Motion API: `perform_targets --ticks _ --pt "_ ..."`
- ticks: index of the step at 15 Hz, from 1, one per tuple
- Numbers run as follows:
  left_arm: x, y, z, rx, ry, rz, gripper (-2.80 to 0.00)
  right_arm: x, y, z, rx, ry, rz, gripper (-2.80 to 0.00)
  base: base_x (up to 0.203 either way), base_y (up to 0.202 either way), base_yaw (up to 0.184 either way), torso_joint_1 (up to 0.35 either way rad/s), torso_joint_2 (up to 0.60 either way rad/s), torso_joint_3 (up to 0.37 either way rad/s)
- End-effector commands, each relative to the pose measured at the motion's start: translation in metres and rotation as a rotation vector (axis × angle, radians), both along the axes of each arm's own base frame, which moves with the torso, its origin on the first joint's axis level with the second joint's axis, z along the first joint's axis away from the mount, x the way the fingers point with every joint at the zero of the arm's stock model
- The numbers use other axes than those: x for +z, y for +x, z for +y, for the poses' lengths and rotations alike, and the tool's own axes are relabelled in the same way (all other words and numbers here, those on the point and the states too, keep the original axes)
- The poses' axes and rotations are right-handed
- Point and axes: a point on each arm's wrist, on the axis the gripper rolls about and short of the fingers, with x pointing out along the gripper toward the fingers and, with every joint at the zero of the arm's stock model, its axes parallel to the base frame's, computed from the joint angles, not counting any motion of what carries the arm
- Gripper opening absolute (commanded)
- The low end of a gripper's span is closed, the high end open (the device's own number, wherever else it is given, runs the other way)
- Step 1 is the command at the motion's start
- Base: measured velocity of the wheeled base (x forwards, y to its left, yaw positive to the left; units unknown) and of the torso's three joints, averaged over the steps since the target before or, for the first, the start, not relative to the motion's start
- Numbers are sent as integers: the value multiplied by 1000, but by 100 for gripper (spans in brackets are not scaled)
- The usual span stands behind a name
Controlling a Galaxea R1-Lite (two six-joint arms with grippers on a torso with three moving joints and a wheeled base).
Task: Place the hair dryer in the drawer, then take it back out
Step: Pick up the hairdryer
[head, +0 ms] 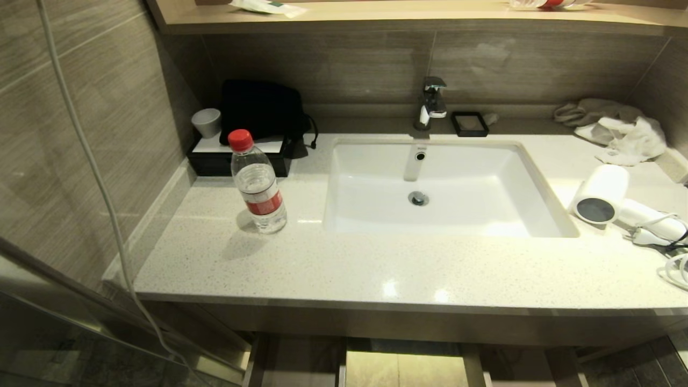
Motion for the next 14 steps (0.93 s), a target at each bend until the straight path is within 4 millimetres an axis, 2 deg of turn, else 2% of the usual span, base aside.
perform_targets --ticks 1,2,4,7,8,9,10,14 --pt "0 0 0 0 0 0 -280 8 -2 0 4 -1 -14 -280 0 0 0 0 0 0" --pt "0 0 0 0 0 1 -280 24 -6 0 8 -1 -44 -280 0 0 0 0 0 0" --pt "0 0 0 0 0 1 -280 83 -18 0 21 0 -83 -280 0 0 0 0 0 0" --pt "0 0 0 0 0 1 -280 199 -22 1 45 2 -48 -280 0 0 0 0 0 0" --pt "0 0 0 0 0 0 -280 228 -16 1 50 2 -12 -280 0 0 0 0 0 0" --pt "0 0 0 0 0 1 -280 253 1 1 55 -2 67 -280 0 0 0 0 0 0" --pt "0 0 0 0 0 -1 -280 268 25 1 53 -17 164 -280 0 0 0 0 0 0" --pt "0 0 0 0 0 1 -280 305 110 0 20 -60 393 -280 0 0 0 0 0 0"
